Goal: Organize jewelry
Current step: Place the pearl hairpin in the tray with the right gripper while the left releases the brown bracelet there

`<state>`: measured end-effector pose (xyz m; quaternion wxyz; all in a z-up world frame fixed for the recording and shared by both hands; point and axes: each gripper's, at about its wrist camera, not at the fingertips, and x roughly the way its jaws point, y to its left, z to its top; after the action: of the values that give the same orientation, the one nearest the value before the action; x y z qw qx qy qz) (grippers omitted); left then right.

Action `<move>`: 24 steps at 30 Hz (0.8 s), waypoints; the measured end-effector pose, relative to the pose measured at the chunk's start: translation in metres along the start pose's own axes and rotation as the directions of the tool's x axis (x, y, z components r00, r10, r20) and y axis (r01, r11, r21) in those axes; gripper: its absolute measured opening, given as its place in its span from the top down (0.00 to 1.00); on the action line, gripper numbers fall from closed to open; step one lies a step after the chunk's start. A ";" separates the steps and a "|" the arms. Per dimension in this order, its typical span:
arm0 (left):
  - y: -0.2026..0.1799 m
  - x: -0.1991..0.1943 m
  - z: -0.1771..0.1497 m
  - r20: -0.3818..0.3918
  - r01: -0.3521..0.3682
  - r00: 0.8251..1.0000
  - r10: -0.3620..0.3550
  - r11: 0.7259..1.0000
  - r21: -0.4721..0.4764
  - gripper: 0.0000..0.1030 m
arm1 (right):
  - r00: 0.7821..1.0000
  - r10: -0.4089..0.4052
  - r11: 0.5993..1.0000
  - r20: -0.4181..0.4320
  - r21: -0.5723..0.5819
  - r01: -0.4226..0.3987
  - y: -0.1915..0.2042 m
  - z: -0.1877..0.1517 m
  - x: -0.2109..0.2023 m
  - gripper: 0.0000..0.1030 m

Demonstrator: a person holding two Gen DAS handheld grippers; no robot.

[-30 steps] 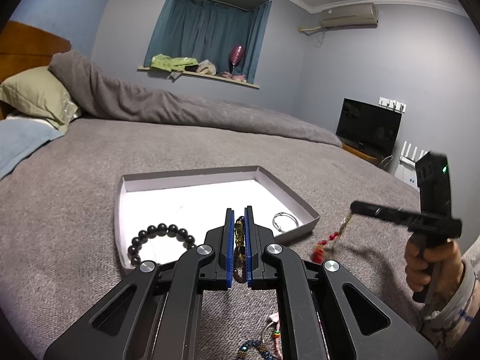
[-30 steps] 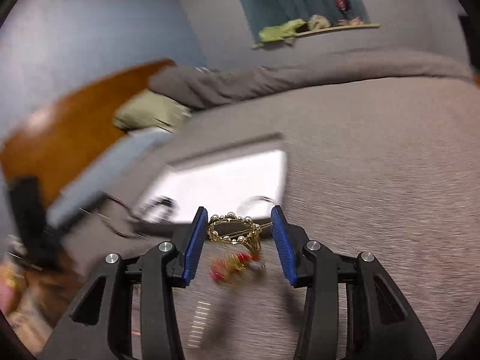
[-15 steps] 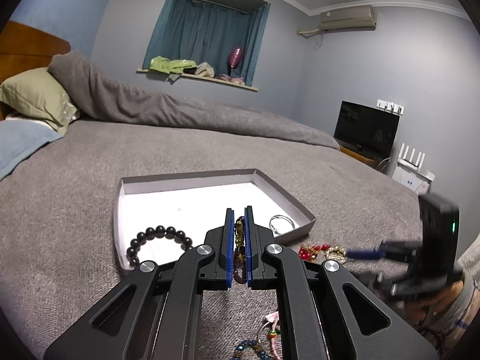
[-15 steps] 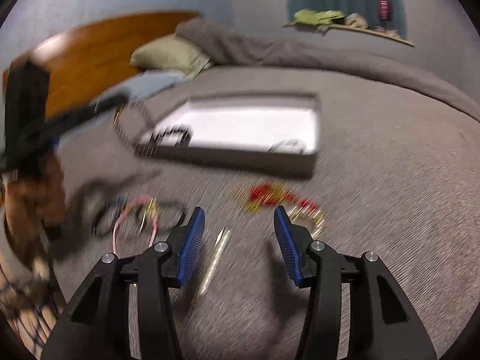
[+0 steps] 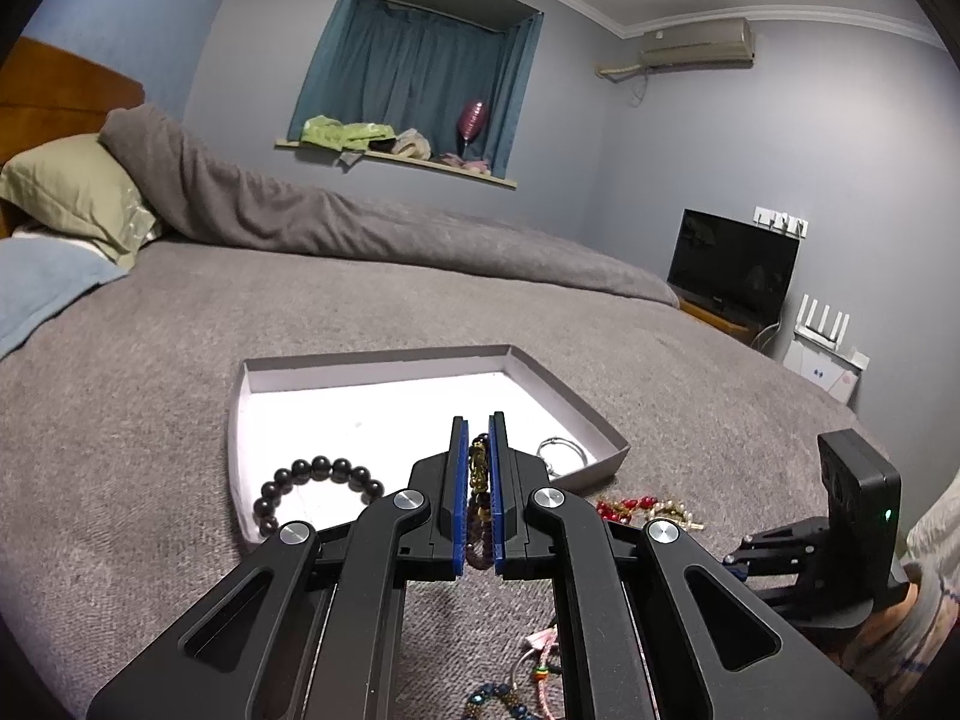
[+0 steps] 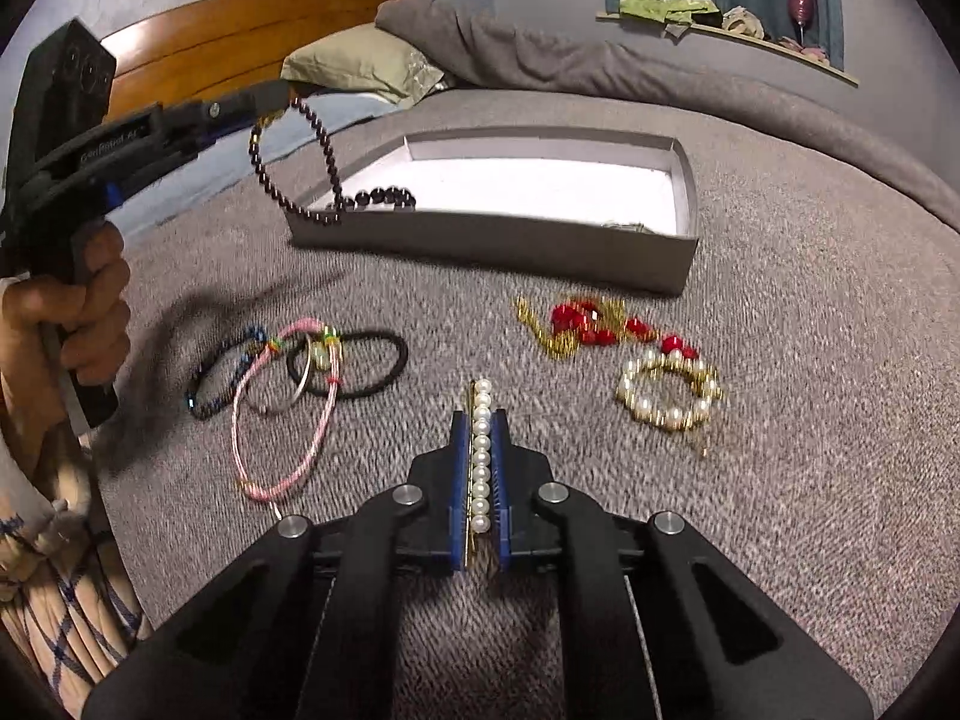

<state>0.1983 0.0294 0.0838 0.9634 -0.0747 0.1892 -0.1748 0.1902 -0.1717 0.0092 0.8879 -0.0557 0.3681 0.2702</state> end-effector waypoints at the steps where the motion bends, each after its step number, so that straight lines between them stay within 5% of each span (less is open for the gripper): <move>1: 0.000 0.000 0.000 0.000 0.000 1.000 0.000 1.000 0.000 0.93 | 1.000 0.000 1.000 0.011 0.003 0.000 -0.001 0.004 0.000 0.93; 12: 0.000 0.016 0.010 0.002 0.004 1.000 -0.004 1.000 0.022 0.93 | 0.987 0.028 0.996 0.158 0.079 -0.041 -0.021 0.059 -0.005 0.93; 24: 0.012 0.063 0.027 0.000 0.042 0.999 -0.042 0.999 -0.024 0.93 | 0.985 0.048 0.989 0.163 0.130 -0.069 -0.034 0.111 0.039 0.93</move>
<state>0.2672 0.0195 0.0851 0.9585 -0.0901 0.1901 -0.1926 0.2997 -0.1506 0.0592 0.9080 0.0372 0.3147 0.2743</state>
